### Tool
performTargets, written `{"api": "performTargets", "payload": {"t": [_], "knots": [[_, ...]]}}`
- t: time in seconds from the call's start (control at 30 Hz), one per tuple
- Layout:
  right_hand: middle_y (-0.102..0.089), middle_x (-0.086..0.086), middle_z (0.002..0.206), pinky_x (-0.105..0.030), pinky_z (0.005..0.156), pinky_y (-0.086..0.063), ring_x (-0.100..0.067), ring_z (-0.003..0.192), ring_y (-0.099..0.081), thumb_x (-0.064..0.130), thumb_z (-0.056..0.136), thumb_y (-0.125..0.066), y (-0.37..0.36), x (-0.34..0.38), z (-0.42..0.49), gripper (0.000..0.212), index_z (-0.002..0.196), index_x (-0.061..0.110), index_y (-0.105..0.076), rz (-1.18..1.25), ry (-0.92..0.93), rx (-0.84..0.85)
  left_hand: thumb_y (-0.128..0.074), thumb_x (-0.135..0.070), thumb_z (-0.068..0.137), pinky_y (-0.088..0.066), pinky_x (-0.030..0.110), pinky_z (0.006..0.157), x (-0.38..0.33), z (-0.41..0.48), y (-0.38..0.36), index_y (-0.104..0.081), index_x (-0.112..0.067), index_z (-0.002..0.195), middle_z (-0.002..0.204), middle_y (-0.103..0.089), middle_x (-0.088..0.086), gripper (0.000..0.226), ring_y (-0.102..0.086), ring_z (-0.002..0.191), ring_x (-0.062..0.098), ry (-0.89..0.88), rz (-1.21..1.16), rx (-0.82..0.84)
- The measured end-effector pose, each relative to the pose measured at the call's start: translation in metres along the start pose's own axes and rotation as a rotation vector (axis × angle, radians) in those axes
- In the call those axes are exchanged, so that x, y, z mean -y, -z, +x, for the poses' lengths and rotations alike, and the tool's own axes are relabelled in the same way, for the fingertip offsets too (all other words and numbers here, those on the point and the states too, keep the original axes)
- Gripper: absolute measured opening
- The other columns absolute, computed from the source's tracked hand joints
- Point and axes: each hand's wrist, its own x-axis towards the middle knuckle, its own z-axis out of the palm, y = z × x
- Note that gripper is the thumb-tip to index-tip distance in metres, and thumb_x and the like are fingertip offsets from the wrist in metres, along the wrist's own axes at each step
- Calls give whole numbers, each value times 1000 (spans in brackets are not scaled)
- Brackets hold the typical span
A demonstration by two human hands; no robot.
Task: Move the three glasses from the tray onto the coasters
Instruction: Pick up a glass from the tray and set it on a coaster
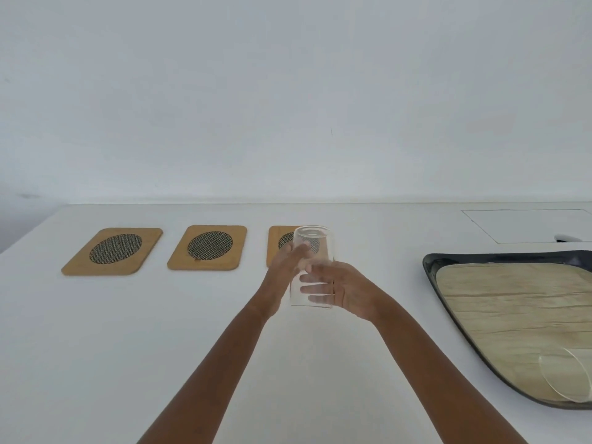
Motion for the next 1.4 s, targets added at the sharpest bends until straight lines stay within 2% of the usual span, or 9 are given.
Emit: {"api": "performTargets", "payload": {"t": [0.1,0.23,0.37,0.43,0.5,0.67,0.87,1.03,1.4], "knots": [[-63,-3,98,-29,84,-48,-21,90,-62,17,82,-62,1,8,10,39,118,13,-49,-14,38,-105,-32,-36,99,-40,25,89,5,9,6,-56,-21,102,102,-60,-5,28,-55,98,12,-78,151,-147],[-62,2,90,-24,71,-46,-14,84,-61,9,73,-72,0,20,30,55,119,9,-41,-55,143,-302,-44,-28,96,-38,33,98,26,21,23,-45,-14,130,135,-50,9,37,-51,119,24,-116,612,-360],[-55,-6,107,-26,74,-48,-21,97,-58,12,71,-76,0,26,53,61,117,11,-37,-195,237,-460,-51,-20,91,-41,41,97,45,30,35,-33,-8,138,142,-40,14,52,-50,121,32,-115,953,-342],[-52,-6,108,-33,84,-48,-22,101,-55,15,69,-77,0,27,67,68,121,10,-34,-273,280,-513,-53,-25,90,-34,42,107,51,36,38,-28,-7,140,148,-33,16,59,-39,132,32,-104,1039,-314],[-50,-5,109,-33,83,-44,-21,101,-53,16,68,-78,-1,26,79,71,122,9,-33,-323,318,-555,-55,-34,89,-23,41,114,57,42,41,-22,-7,142,152,-25,17,68,-27,140,29,-89,1109,-287],[-51,-13,120,-34,88,-43,-24,112,-51,19,66,-79,1,20,110,72,120,10,-32,-360,371,-622,-53,-50,85,-13,40,118,70,52,49,-17,-6,144,156,-18,15,82,-15,145,22,-54,1159,-265],[-51,-15,123,-26,83,-36,-13,99,-47,19,66,-79,4,15,132,73,119,10,-31,-421,394,-607,-47,-52,88,-6,33,119,88,53,62,-17,-8,144,158,-16,9,77,-11,146,18,-78,1230,-245],[-51,-16,123,-27,84,-37,-25,111,-50,21,66,-79,6,10,142,73,119,8,-31,-455,369,-606,-46,-54,88,-6,34,119,91,55,62,-14,-13,146,158,-15,3,78,-12,146,15,-112,1251,-250],[-47,-15,129,-25,83,-35,-25,119,-46,19,69,-78,4,7,151,74,125,7,-30,-481,343,-586,-43,-55,88,-4,32,119,92,54,62,-19,-15,145,158,-15,2,74,-12,146,13,-122,1259,-252]]}}
